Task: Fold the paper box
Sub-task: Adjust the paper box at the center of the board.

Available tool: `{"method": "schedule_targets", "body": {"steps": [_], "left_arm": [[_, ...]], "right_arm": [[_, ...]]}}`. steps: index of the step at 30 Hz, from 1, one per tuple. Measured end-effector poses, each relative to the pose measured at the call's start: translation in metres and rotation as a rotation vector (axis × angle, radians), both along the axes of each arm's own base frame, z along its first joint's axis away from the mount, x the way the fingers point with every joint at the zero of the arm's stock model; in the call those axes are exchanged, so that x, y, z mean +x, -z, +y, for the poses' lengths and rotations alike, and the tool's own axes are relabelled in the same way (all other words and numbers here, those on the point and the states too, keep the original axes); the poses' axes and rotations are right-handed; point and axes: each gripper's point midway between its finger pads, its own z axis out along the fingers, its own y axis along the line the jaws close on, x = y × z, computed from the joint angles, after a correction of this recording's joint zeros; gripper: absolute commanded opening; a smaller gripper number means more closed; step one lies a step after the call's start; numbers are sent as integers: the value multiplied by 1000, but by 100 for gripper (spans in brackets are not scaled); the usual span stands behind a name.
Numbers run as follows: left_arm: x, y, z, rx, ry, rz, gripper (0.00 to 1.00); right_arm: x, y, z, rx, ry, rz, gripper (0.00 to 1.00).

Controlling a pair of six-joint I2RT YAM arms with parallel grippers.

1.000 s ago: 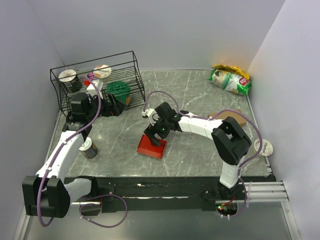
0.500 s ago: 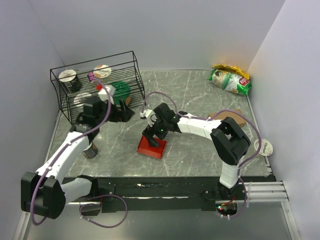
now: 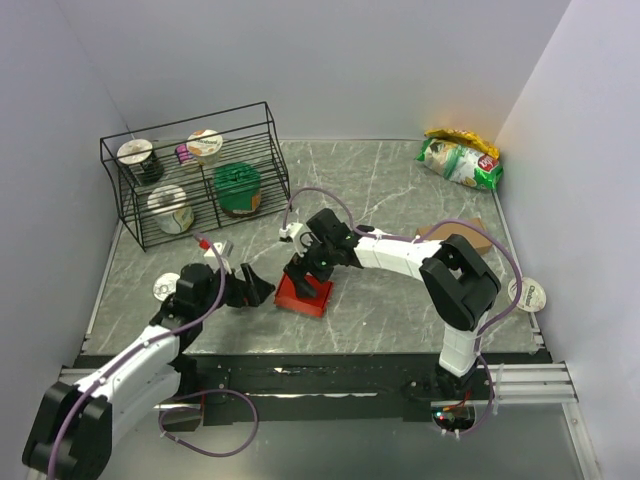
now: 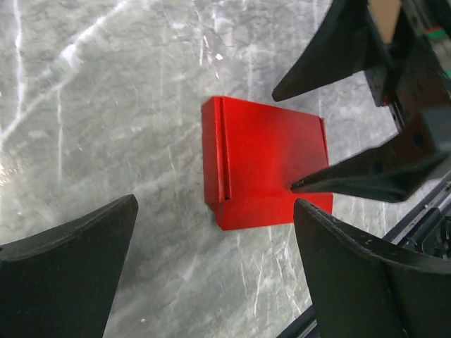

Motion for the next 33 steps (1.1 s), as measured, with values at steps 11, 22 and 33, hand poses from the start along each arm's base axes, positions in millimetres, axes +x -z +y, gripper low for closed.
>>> {"method": "schedule_targets", "body": {"steps": [11,22,33], "left_arm": [[-7,11,-21,19,70,26,79],[-23,31,-31,100,106,121,63],[-10,37,-41,204,102,153,45]], "right_arm": [[-7,2,1,12,2,35,100],[-9,4,0,9,-2,47,100],[-11,3,2,25,-13,63,100]]}}
